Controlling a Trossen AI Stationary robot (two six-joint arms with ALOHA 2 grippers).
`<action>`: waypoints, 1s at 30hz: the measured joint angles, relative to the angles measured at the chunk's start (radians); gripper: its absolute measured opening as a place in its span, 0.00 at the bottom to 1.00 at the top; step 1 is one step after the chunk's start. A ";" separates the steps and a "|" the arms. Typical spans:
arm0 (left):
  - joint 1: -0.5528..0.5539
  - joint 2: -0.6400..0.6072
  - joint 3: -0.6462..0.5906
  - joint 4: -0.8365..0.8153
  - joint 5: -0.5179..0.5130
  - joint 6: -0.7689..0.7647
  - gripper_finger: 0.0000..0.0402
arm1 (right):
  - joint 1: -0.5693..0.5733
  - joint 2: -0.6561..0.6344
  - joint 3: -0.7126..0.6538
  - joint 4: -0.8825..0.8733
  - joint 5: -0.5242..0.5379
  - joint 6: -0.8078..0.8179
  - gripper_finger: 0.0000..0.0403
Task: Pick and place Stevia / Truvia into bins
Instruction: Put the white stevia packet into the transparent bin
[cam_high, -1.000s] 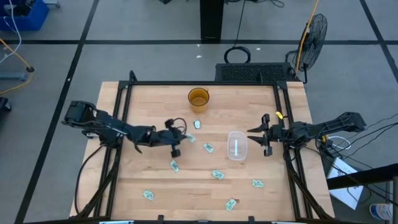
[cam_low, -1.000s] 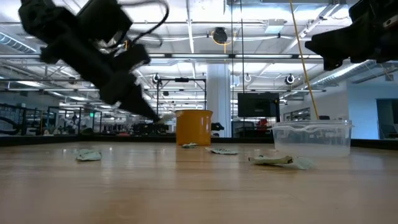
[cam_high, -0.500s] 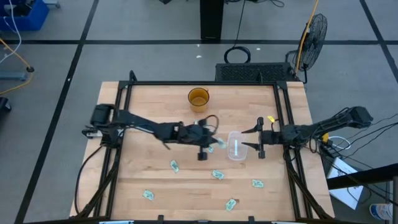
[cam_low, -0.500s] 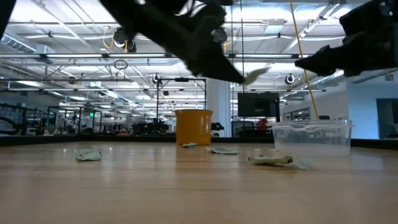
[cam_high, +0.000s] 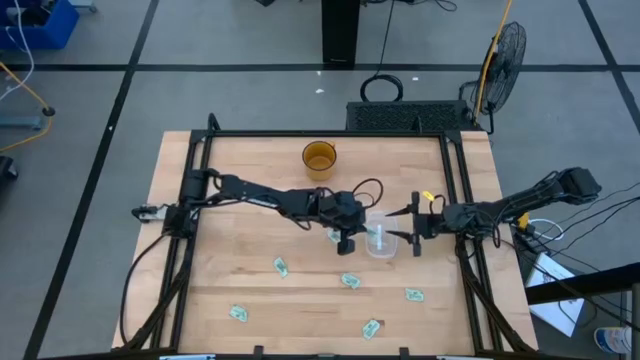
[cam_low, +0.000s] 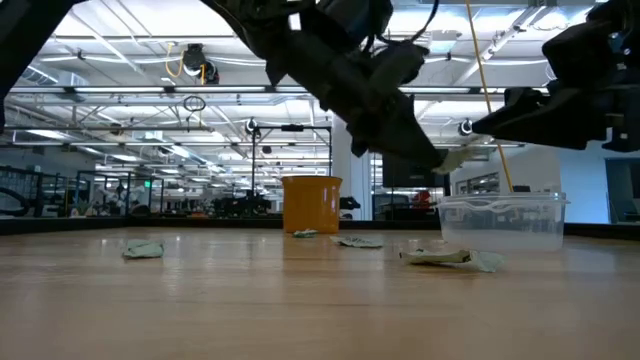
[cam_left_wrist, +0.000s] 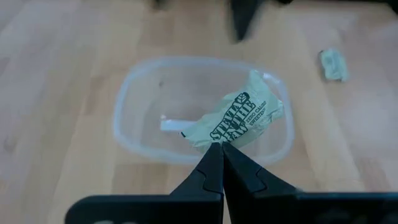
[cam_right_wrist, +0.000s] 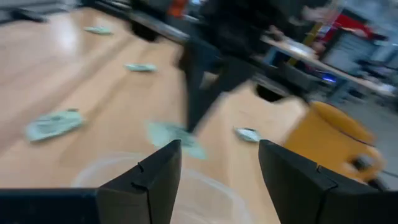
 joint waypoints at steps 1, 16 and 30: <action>0.004 -0.001 0.000 0.004 0.000 -0.014 0.00 | 0.000 0.002 0.000 -0.001 -0.030 0.000 0.51; 0.041 -0.109 0.003 -0.031 0.075 -0.045 0.00 | -0.022 0.159 0.428 -0.515 0.040 -0.186 0.51; 0.036 -0.159 0.002 -0.168 0.018 -0.039 0.01 | 0.006 0.359 0.472 -0.382 0.050 -0.292 0.51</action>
